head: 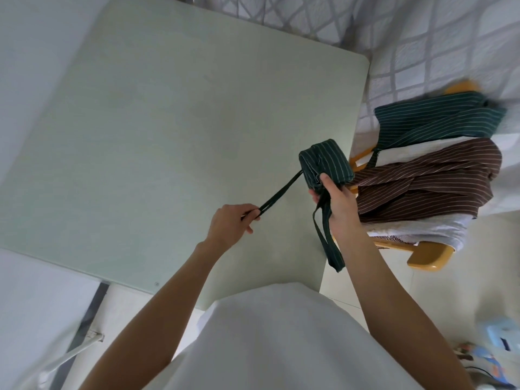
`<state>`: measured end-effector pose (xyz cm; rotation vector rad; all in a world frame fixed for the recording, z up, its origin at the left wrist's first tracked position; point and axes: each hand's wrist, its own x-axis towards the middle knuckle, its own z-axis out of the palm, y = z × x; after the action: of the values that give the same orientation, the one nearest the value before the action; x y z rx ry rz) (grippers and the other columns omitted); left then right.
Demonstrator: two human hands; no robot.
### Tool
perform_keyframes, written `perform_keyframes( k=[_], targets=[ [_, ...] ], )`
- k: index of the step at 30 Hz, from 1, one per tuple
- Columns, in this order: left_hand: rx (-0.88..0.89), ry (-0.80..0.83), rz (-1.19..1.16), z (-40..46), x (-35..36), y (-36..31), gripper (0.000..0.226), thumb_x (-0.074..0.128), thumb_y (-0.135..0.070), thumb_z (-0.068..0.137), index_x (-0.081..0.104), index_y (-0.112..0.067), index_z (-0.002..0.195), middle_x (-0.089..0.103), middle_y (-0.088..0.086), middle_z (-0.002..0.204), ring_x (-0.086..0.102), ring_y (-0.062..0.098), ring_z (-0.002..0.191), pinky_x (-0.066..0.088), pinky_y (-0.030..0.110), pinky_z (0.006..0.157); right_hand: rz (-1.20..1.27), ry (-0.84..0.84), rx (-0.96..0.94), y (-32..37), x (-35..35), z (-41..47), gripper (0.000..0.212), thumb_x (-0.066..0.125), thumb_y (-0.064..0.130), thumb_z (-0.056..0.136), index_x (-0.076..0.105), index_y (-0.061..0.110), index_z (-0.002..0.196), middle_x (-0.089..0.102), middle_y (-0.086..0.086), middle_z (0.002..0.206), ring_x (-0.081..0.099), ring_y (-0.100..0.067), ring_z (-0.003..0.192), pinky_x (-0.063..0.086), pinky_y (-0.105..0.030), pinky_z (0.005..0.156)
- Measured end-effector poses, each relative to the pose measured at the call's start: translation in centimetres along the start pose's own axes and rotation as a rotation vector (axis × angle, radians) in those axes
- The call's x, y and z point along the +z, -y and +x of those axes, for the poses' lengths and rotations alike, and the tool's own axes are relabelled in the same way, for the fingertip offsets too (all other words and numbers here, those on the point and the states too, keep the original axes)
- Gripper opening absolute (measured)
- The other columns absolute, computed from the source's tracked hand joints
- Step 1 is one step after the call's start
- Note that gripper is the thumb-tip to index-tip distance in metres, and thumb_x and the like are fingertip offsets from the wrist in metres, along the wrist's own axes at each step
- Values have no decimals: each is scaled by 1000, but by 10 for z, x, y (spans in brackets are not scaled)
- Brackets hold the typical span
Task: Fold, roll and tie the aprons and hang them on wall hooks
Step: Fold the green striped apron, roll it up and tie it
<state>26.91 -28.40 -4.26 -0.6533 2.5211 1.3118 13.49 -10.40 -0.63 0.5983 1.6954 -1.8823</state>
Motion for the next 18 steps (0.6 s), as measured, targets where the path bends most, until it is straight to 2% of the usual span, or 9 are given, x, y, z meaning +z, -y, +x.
perform_keyframes(
  k=[4,6,9,11,12,13,15,16,18],
  targets=[
    [-4,-118,114,-9,-5,9,15,55,-27,93,69,-22,89,68,-9,75,57,2,56,40,15,55,-190,55,-145,-8,-3,-7,36,69,19,84,57,13,117,66,-4,111,67,-18,93,52,-32,87],
    [38,-216,67,-12,-10,10,13,59,-24,91,71,-21,95,70,-7,84,61,3,66,43,16,61,-300,53,-236,-10,-3,-11,40,71,24,82,57,14,118,65,-1,114,62,-16,104,50,-29,91],
    [171,-306,108,-20,-21,6,14,65,-21,87,73,-22,99,69,-5,87,63,9,72,50,24,65,-566,-73,-481,-7,1,-16,39,70,29,82,57,12,114,63,3,105,57,-9,94,43,-11,75],
    [331,-306,231,-27,-25,-4,14,67,-21,86,74,-22,98,68,-6,84,62,10,67,49,24,58,-840,-187,-683,0,5,-17,36,70,32,81,57,9,107,63,0,96,56,-12,83,40,-14,66],
    [424,-315,295,-30,-27,-9,14,68,-19,85,74,-22,97,68,-6,82,62,12,65,48,23,56,-1031,-204,-798,3,5,-17,35,69,31,82,56,9,107,63,-2,95,57,-15,82,41,-20,68],
    [509,-334,352,-31,-30,-14,14,69,-18,83,75,-22,96,69,-5,81,63,13,65,47,21,55,-1257,-158,-911,4,3,-15,36,68,29,82,56,10,111,63,-4,98,59,-19,86,42,-27,76],
    [594,-372,422,-26,-43,-25,13,70,-20,82,75,-23,94,70,-5,80,62,16,65,45,22,58,-1625,155,-1020,9,0,-10,40,67,23,82,55,16,120,64,-5,108,60,-24,98,37,-38,94],
    [606,-383,439,-25,-52,-31,13,69,-23,83,75,-25,94,70,-5,82,62,16,66,45,23,61,-1678,359,-1019,11,-2,-13,41,68,21,81,56,18,120,65,-2,110,60,-22,102,34,-40,100],
    [545,-311,348,-19,-69,-39,14,66,-30,85,74,-28,95,71,-8,85,60,11,72,45,24,68,-1506,719,-865,13,-4,-25,38,71,20,80,59,21,116,67,4,106,61,-13,98,40,-39,99]
  ],
)
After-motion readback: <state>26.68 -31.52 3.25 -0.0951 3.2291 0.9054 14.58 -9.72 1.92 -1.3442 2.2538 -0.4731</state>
